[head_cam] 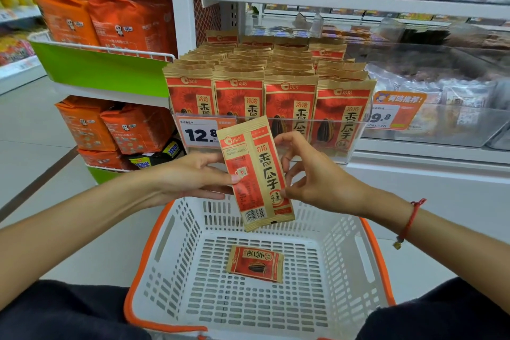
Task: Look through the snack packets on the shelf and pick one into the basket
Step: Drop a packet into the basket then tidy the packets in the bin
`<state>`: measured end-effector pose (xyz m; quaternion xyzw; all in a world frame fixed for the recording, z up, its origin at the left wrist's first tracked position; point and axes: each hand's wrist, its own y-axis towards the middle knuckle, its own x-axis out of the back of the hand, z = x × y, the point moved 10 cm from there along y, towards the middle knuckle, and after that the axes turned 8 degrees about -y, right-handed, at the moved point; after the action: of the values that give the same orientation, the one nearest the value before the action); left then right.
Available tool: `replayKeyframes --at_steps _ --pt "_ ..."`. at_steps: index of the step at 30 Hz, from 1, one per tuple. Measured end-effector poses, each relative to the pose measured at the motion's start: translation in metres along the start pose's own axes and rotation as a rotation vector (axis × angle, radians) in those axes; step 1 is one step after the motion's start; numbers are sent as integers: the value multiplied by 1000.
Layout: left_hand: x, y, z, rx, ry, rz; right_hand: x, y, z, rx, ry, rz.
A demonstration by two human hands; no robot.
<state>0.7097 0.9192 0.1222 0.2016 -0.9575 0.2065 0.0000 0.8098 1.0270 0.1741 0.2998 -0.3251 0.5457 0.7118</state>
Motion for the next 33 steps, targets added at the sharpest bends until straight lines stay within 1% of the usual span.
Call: replayKeyframes --at_steps 2,4,7,9,12,14,16,18,19,22,23,25,29,31,33 --pt "1 -1 -6 -27 14 -11 4 -1 5 22 -51 -29" --pt "2 -5 -18 -103 72 -31 11 -2 8 19 -37 -49" --pt "-2 -19 -48 -333 205 -150 16 -7 11 -3 -20 -84" --pt "-9 -28 -60 -442 191 -229 16 -9 14 3 -85 -123" --pt "-15 -32 -63 -489 130 -314 18 -3 13 5 -105 -144" --pt "-18 -30 -66 -512 127 -308 20 1 12 9 -92 -98" --pt "-21 -25 -66 -497 128 -220 21 2 8 -3 6 2" --pt "-23 -19 -63 -448 139 -87 22 1 3 -28 193 130" --pt "-21 -18 -61 -422 145 -50 23 -1 0 -46 300 188" --pt "-9 -18 -59 -406 86 -63 21 -6 0 -69 669 345" --pt "-9 -19 -59 -413 52 -71 18 -7 2 -65 735 389" --pt "-13 -21 -64 -443 0 -74 13 -10 5 -52 789 449" --pt "-17 -28 -82 -561 -129 -125 14 -15 16 3 945 504" --pt "-16 -30 -89 -606 -213 -150 20 -14 22 35 983 476" --pt "-13 -30 -92 -629 -294 -179 27 -13 23 30 960 420"
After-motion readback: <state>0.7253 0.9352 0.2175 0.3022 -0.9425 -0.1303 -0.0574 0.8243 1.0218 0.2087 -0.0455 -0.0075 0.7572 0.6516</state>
